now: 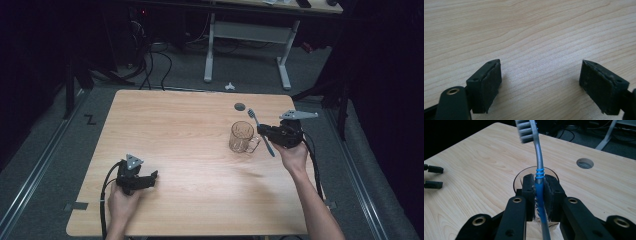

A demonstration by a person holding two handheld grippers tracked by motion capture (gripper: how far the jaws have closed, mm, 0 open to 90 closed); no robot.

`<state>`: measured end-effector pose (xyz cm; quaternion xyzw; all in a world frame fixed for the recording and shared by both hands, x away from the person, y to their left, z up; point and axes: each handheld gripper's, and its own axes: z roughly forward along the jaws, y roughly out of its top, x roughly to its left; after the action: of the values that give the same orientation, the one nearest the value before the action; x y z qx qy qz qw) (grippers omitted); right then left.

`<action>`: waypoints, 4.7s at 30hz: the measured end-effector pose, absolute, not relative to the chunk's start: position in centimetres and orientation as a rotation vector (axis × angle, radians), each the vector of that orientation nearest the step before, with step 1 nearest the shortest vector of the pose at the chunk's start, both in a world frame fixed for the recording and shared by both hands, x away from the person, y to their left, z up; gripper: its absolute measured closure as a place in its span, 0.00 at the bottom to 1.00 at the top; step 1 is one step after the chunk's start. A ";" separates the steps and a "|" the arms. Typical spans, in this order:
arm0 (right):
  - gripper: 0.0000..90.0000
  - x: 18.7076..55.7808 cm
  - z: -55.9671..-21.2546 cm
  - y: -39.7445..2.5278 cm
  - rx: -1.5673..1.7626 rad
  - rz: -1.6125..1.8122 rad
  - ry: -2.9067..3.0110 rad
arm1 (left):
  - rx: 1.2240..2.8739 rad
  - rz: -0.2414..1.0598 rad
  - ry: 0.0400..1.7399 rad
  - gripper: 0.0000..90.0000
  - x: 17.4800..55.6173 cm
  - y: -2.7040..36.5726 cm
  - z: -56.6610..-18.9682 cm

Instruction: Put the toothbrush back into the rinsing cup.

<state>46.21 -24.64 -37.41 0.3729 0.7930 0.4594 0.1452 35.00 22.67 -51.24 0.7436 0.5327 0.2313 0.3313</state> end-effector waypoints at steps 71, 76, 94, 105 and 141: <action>0.89 49.9 -36.7 -21.2 1.035 1.461 2.179 | 1.943 0.605 1.393 0.21 35.0 22.7 -51.2; 0.89 50.0 -36.9 -21.0 1.027 1.476 2.174 | 1.944 0.605 1.393 0.21 35.0 22.7 -51.2; 0.89 50.2 -37.6 -21.2 1.021 1.489 2.168 | 1.943 0.606 1.394 0.21 35.0 22.7 -51.2; 0.89 50.4 -37.9 -21.0 1.022 1.496 2.162 | 1.943 0.606 1.395 0.21 35.0 22.6 -51.2; 0.88 49.4 -37.9 -22.8 1.040 1.480 2.154 | 1.939 0.607 1.396 0.21 35.0 22.6 -51.3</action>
<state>49.45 -22.77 -37.90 0.3648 0.7555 0.5191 0.1636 35.00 22.62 -51.26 0.7421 0.5342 0.2321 0.3317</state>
